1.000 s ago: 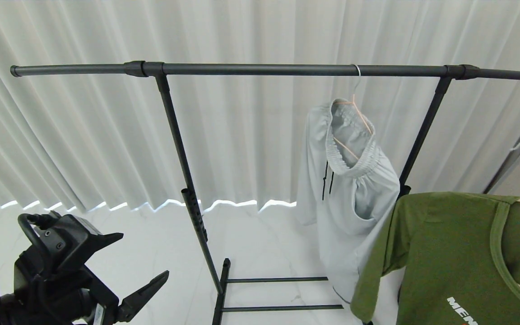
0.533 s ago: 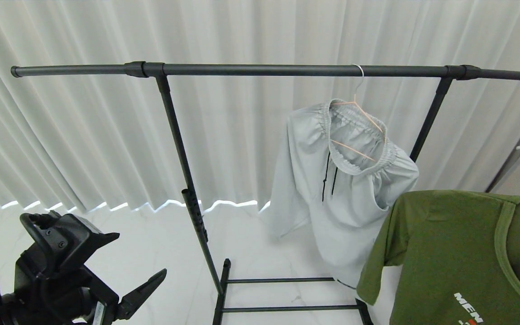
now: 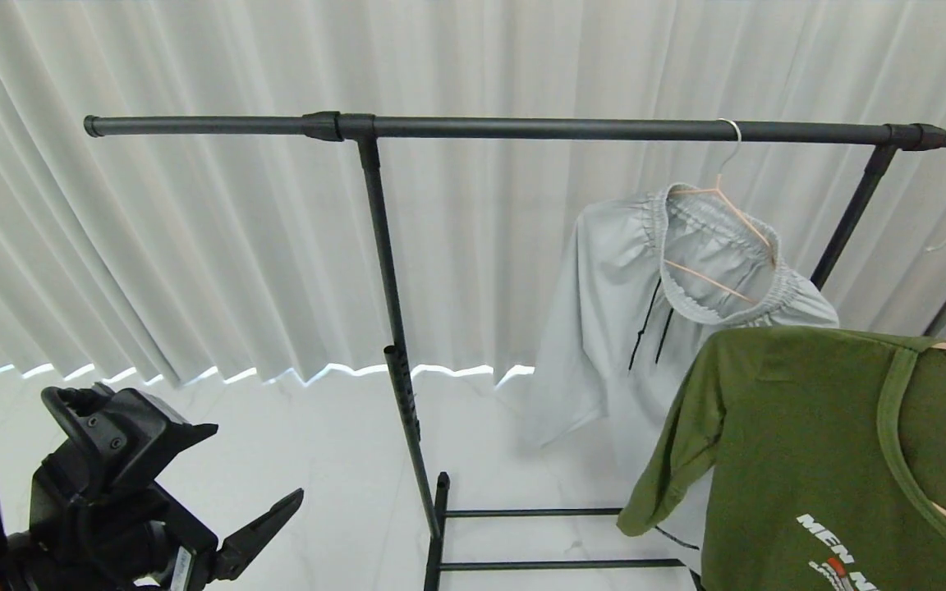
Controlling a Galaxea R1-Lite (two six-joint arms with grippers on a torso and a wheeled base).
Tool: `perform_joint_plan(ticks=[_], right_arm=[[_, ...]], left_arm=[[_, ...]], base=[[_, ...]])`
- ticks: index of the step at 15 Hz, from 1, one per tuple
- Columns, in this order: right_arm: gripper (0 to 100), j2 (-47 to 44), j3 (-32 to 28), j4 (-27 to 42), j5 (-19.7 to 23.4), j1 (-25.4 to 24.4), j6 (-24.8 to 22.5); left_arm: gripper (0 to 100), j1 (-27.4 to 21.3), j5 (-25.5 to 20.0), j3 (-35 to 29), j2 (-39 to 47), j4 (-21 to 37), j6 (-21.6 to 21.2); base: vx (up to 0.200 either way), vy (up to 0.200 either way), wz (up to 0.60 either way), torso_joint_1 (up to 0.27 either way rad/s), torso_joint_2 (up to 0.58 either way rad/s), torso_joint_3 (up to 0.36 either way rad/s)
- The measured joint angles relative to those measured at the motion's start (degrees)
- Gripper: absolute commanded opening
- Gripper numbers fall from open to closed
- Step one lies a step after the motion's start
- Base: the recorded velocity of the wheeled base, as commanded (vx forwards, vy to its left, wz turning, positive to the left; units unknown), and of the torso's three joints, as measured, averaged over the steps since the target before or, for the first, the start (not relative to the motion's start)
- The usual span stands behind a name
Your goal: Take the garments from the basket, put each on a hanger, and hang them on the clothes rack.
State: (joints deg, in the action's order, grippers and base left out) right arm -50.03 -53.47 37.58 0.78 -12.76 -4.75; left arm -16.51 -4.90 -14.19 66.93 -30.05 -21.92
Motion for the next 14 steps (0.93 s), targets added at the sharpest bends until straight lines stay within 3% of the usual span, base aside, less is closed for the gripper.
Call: perform_joint_plan(ticks=[4, 11, 14], right_arm=[[0, -0.2, 0.9, -2.8, 0.0, -3.4, 0.0], [0, -0.5, 3.4, -8.3, 0.0, -4.9, 0.0], [0, -1.1, 3.5, -10.1, 0.9, -5.1, 0.1]], left_arm=[[100, 0.4, 0.1, 0.1, -0.1, 0.0, 0.0], [100, 1.1, 0.0, 0.2, -0.9, 0.0, 0.0], [100, 1.0, 0.0, 0.8, -1.1, 0.0, 0.4]], base=[[0.0, 0.0, 0.0, 0.0, 0.0, 0.0], [0.0, 0.0, 0.0, 0.0, 0.0, 0.0], [0.2, 0.0, 0.0, -0.004, 0.0, 0.002]])
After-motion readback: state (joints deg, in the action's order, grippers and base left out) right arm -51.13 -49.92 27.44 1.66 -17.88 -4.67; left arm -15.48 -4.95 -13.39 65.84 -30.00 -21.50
